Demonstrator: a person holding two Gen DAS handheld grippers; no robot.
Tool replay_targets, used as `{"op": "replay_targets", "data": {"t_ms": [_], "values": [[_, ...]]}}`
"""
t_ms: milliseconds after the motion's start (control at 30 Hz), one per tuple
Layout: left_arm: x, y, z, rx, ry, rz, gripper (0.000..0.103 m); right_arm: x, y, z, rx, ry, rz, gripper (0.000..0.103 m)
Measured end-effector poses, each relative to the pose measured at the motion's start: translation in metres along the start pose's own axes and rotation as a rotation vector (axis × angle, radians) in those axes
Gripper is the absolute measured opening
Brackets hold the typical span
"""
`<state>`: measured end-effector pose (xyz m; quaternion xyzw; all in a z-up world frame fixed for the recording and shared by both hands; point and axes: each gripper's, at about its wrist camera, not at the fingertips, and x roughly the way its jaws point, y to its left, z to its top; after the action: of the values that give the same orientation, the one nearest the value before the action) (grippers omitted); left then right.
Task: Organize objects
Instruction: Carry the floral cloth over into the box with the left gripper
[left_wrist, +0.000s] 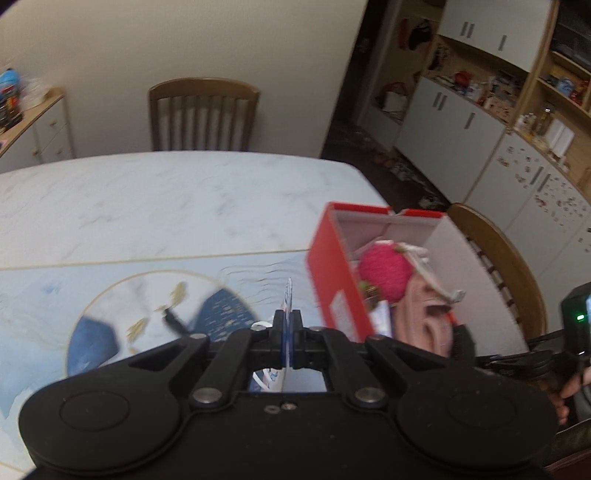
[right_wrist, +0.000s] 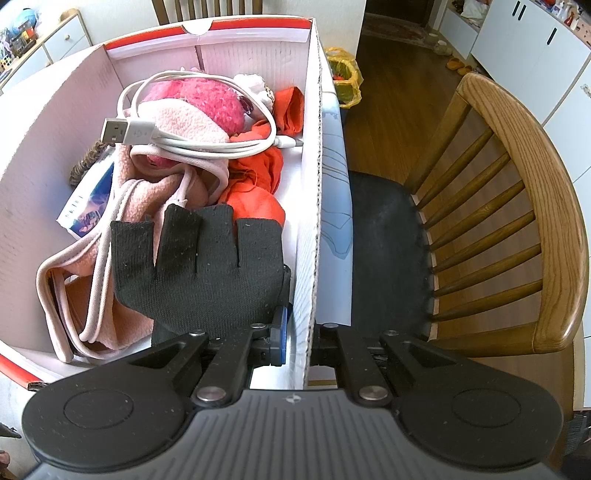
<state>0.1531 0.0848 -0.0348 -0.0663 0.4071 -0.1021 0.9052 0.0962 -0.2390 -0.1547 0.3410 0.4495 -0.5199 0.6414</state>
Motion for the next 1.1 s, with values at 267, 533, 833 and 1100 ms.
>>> {"op": "replay_targets", "data": {"t_ms": [267,533,833,1100], "values": [[0.009,-0.042,0.018,0.081,-0.024,-0.085,0.000,0.000,-0.001,-0.001,0.005,-0.001,-0.001,0.007],[0.023,-0.089,0.040,0.193,-0.052,-0.161,0.000,-0.001,-0.003,-0.001,0.010,-0.001,-0.002,0.007],[0.062,-0.127,0.037,0.276,0.016,-0.186,0.000,-0.001,-0.002,0.000,0.018,-0.002,0.000,0.007],[0.097,-0.133,0.013,0.280,0.098,-0.189,0.000,0.000,-0.001,0.002,0.023,-0.003,-0.002,0.007]]}}
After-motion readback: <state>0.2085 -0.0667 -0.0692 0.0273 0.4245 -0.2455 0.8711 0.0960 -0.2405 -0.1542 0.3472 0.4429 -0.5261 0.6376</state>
